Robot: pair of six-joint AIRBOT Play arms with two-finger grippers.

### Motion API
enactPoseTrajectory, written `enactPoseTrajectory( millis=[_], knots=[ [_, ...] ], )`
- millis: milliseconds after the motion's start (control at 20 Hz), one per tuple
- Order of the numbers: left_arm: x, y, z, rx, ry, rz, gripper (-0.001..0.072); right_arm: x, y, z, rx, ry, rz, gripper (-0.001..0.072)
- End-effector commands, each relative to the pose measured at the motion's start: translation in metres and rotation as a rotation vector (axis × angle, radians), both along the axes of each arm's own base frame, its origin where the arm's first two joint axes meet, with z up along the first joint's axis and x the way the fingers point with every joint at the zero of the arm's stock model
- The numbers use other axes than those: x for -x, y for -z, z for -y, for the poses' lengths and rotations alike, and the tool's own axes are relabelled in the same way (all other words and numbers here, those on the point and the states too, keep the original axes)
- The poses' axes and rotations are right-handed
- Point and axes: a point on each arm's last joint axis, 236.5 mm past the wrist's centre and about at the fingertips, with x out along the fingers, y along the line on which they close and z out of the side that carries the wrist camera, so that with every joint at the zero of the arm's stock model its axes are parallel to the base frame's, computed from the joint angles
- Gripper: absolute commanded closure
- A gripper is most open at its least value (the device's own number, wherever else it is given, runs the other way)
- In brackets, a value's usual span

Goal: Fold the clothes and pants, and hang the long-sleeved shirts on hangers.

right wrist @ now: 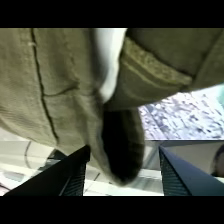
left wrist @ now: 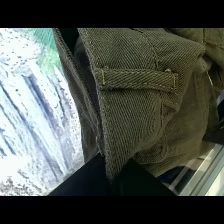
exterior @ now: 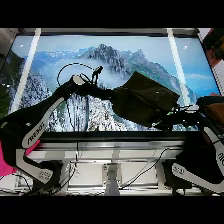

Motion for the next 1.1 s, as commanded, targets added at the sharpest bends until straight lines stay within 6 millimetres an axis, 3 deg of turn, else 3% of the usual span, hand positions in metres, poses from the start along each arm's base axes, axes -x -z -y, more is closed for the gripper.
enactPoseTrajectory(
  millis=[0,100,150,200,400,550,650,750,900,1050],
  knots=[
    [0.000,0.000,0.000,0.000,0.000,0.001,0.0668,-0.004,0.010,-0.009,0.007,-0.004,-0.001,0.0239],
    [0.000,0.000,0.000,0.000,0.000,0.001,0.0668,-0.007,0.017,-0.019,0.017,-0.022,0.009,0.0280],
    [0.000,0.000,0.000,0.000,0.000,0.000,0.0668,-0.013,0.017,-0.022,0.025,-0.015,0.032,0.0441],
    [0.000,0.000,0.000,0.001,0.000,0.001,0.0668,-0.020,0.017,-0.023,0.030,-0.002,0.056,0.0684],
    [-0.004,-0.003,-0.002,0.009,-0.013,0.001,0.0668,-0.045,0.000,-0.014,0.072,0.012,0.175,0.0694],
    [-0.012,-0.021,-0.004,0.061,-0.047,0.011,0.0668,-0.068,-0.042,-0.012,0.091,-0.022,0.335,0.0694],
    [-0.019,-0.050,-0.006,0.110,-0.037,0.092,0.0669,-0.080,-0.087,-0.014,0.099,-0.076,0.474,0.0694],
    [-0.026,-0.096,-0.009,0.186,-0.048,0.186,0.0669,-0.093,-0.145,-0.016,0.109,-0.085,0.630,0.0694],
    [-0.037,-0.194,-0.024,0.353,-0.130,0.354,0.0669,-0.102,-0.258,-0.018,0.128,-0.078,0.915,0.0694],
    [-0.033,-0.295,-0.050,0.515,-0.221,0.532,0.0669,-0.091,-0.369,-0.018,0.172,-0.067,1.186,0.0694]
  ],
)
